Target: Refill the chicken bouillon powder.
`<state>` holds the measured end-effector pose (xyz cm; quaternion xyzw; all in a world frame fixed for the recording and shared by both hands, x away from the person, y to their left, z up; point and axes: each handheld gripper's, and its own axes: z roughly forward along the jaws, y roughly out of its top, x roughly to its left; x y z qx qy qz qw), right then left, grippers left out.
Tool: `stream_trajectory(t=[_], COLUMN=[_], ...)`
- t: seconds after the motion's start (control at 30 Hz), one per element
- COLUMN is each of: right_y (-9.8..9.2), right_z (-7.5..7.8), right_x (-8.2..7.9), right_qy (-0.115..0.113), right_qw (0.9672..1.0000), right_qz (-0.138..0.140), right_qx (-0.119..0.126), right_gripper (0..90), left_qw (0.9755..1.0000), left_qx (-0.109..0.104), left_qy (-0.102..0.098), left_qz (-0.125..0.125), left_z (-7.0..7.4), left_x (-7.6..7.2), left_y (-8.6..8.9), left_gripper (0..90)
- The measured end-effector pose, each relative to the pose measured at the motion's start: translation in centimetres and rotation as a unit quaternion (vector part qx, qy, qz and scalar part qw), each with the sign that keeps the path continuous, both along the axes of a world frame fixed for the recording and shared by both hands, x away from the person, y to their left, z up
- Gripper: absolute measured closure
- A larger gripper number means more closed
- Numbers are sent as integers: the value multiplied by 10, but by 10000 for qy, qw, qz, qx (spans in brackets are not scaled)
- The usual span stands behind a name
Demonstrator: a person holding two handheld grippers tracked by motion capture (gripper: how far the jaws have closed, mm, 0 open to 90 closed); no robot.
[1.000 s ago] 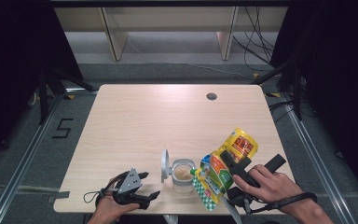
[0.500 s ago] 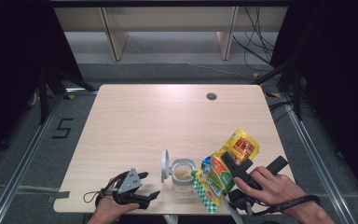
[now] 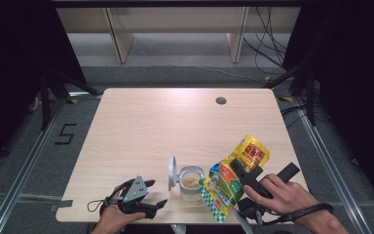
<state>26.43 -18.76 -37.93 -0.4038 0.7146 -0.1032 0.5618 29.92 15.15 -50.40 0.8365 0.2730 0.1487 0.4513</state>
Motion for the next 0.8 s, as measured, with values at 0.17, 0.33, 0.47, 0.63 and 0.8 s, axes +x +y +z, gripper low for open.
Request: stream_trajectory(t=[0.17, 0.33, 0.47, 0.63, 0.8], right_y=[2, 2, 3, 4, 6], right_z=[0, -1, -1, -1, -2], right_x=[1, 3, 6, 8, 10], right_qy=[26, -5, 13, 9, 47], right_qw=[10000, 10000, 10000, 10000, 10000], right_qz=[-7, 21, 25, 22, 48], right_qx=[0, 28, 16, 52, 15], right_gripper=[529, 533, 533, 534, 535], left_qw=[10000, 10000, 10000, 10000, 10000], left_qx=[-13, 11, -33, -30, 17], left_qy=[24, 47, 41, 45, 24], left_qz=[3, -27, 12, 18, 13], left_z=[0, 0, 0, 0, 0], left_x=[0, 0, 0, 0, 0], left_y=[0, 0, 0, 0, 0], left_gripper=[227, 227, 227, 227, 227])
